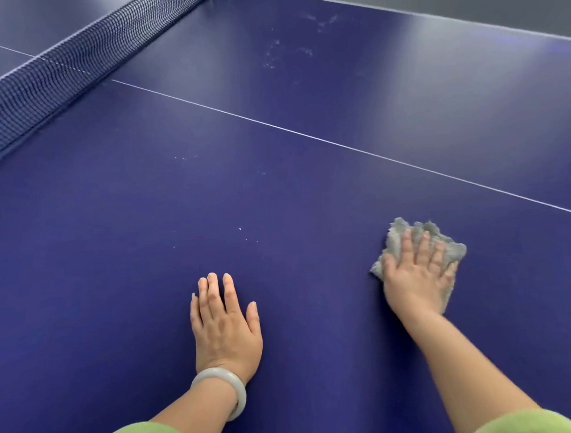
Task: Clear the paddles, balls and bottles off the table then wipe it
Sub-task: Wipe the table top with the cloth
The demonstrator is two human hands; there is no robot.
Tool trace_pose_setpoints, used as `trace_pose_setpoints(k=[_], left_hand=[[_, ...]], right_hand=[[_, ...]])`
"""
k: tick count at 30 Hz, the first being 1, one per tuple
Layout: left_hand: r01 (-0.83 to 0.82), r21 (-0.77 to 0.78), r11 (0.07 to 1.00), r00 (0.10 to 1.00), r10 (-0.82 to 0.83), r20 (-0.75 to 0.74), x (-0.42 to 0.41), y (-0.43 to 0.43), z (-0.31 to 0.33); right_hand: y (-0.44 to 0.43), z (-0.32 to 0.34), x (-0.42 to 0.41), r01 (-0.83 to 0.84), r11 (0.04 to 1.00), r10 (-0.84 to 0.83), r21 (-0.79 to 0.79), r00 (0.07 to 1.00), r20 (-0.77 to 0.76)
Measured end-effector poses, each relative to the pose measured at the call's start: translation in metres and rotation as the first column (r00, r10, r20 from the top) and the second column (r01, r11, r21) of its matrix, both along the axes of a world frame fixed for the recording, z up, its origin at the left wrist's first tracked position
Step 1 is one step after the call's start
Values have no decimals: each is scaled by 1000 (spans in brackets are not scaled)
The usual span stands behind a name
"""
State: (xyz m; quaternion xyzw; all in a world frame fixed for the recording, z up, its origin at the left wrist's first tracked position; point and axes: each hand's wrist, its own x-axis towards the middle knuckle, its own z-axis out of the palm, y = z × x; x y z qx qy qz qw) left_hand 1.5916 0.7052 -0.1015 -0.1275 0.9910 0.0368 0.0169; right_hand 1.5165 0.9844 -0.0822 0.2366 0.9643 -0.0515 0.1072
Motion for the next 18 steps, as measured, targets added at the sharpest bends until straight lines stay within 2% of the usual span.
trace_pose_setpoints(k=[2, 5, 7, 9, 11, 13, 18], left_hand=[[8, 15, 1000, 1000, -8, 0, -1, 0, 1], [21, 49, 999, 999, -23, 25, -1, -1, 2], [29, 71, 997, 999, -32, 34, -1, -2, 3], [38, 99, 994, 998, -42, 44, -1, -3, 4], [46, 112, 993, 997, -53, 58, -1, -4, 5], [41, 124, 991, 994, -53, 94, 0, -5, 8], [68, 221, 973, 993, -86, 76, 2, -9, 11]], right_hand=[[-50, -4, 12, -184, 983, 183, -15, 982, -56], [-114, -14, 35, -539, 842, 535, 14, 832, -146], [-116, -17, 44, -590, 806, 589, 40, 794, -150], [-92, -22, 63, -471, 881, 474, 50, 872, -121], [-72, -24, 94, -195, 978, 205, 80, 968, -143], [-85, -24, 125, 7, 995, 8, 97, 989, -151], [-158, -24, 153, 104, 995, -101, 3, 977, -188]])
